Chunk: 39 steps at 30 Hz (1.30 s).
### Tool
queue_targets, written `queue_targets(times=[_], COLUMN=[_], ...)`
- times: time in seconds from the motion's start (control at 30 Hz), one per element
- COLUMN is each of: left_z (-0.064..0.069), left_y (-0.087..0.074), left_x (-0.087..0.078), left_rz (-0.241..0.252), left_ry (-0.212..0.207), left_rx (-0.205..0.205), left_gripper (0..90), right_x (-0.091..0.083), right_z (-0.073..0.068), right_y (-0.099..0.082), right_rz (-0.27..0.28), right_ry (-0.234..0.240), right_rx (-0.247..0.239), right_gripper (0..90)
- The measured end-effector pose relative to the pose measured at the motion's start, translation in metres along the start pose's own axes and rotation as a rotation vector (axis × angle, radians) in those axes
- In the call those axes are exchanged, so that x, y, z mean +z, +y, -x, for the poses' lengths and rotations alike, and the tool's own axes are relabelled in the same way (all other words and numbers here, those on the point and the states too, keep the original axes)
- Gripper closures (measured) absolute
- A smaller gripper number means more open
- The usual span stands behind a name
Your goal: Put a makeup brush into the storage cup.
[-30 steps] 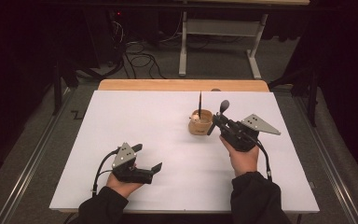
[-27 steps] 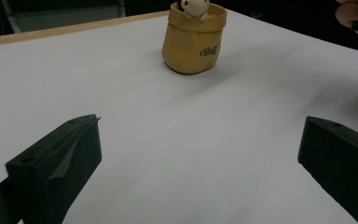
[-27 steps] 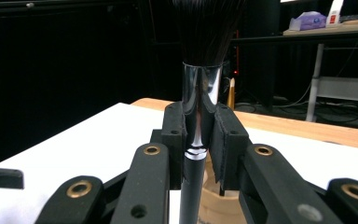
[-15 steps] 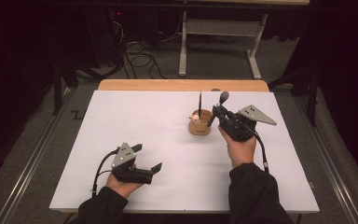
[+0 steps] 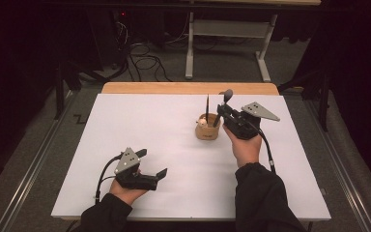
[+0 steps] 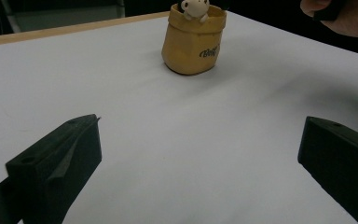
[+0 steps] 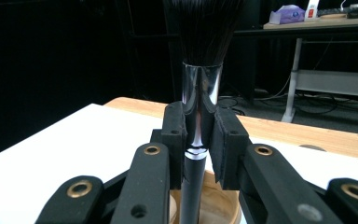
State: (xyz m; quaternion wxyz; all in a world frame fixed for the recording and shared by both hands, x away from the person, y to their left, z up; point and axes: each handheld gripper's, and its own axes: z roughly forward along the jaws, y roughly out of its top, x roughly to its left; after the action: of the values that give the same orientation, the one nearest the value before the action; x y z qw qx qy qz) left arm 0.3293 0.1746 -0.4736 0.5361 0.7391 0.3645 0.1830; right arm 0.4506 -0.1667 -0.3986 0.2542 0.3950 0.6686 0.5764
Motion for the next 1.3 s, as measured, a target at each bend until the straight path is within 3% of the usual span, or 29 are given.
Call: queue_targets(times=[0.73,1.3], left_z=[-0.001,-0.002], left_y=[0.0,0.0], left_x=[-0.001,-0.002], left_rz=[0.007,0.01], left_ry=[-0.001,-0.005], left_rx=[-0.007,-0.007], left_gripper=[0.2,0.2], right_x=[0.018,0.029], right_z=[0.005,0.007], right_y=[-0.008,-0.025], right_rz=[-0.063,-0.138], right_ry=[-0.025,-0.04], right_rx=[-0.011,-0.003], right_gripper=[78.4,78.1])
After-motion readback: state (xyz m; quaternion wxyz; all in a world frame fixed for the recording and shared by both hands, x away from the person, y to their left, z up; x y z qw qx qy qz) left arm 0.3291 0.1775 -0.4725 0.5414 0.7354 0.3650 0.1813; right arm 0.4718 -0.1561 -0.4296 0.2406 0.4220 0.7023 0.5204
